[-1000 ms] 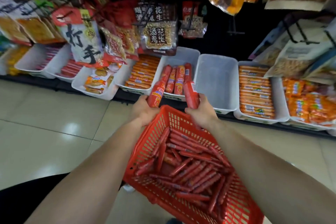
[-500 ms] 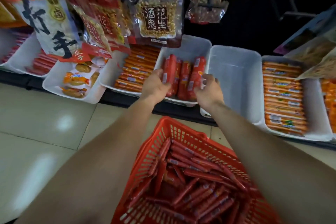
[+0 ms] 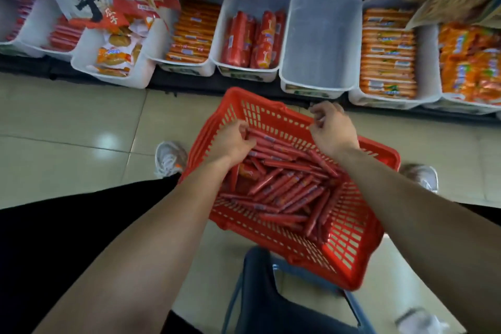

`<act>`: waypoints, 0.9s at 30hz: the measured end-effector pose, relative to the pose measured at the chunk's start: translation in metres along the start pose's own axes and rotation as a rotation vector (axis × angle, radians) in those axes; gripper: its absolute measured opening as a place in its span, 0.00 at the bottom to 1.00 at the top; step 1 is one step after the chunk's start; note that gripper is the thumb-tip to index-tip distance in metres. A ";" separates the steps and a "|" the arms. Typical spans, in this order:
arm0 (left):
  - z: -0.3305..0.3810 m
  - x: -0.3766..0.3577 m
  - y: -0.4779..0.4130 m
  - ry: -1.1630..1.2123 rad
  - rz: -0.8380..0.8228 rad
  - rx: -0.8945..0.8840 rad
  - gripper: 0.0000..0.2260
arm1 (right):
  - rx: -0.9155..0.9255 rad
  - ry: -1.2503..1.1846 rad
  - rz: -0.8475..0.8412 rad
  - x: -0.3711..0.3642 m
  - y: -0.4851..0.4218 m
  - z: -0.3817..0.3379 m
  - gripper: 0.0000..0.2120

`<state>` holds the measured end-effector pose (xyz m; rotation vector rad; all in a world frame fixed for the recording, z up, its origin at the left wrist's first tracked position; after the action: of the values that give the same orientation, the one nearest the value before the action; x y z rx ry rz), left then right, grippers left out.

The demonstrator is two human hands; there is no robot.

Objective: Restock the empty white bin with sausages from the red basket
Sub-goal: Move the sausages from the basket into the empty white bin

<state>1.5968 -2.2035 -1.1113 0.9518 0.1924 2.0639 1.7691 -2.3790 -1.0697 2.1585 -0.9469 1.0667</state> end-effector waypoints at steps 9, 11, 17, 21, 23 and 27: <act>-0.053 -0.067 0.017 -0.214 -0.200 0.099 0.31 | -0.138 0.214 -0.485 -0.085 0.059 0.088 0.39; -0.058 -0.076 0.008 -0.261 -0.225 0.096 0.34 | -0.116 0.280 -0.513 -0.101 0.059 0.098 0.49; -0.061 -0.097 -0.033 -0.375 -0.277 0.000 0.41 | -0.183 0.369 -0.573 -0.145 0.050 0.119 0.64; -0.066 -0.114 -0.052 -0.420 -0.319 -0.060 0.45 | -0.171 0.440 -0.492 -0.158 0.046 0.122 0.63; -0.069 -0.119 -0.056 -0.436 -0.331 -0.091 0.47 | -0.118 0.488 -0.525 -0.165 0.047 0.128 0.61; -0.073 -0.120 -0.064 -0.528 -0.342 -0.129 0.48 | -0.086 0.530 -0.603 -0.178 0.056 0.138 0.63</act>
<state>1.6310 -2.2378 -1.2578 1.2487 -0.0562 1.4424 1.7084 -2.4497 -1.2821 1.7649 -0.0832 1.1565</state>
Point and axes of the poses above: each hand's wrist, its own y-axis away from the middle knuckle, its own x-axis out of the back of the hand, z = x × y, the point moved 6 cm from there along -y, towards the middle knuckle, and after that the axes turned 8 degrees about y, right-handed, at the moved point
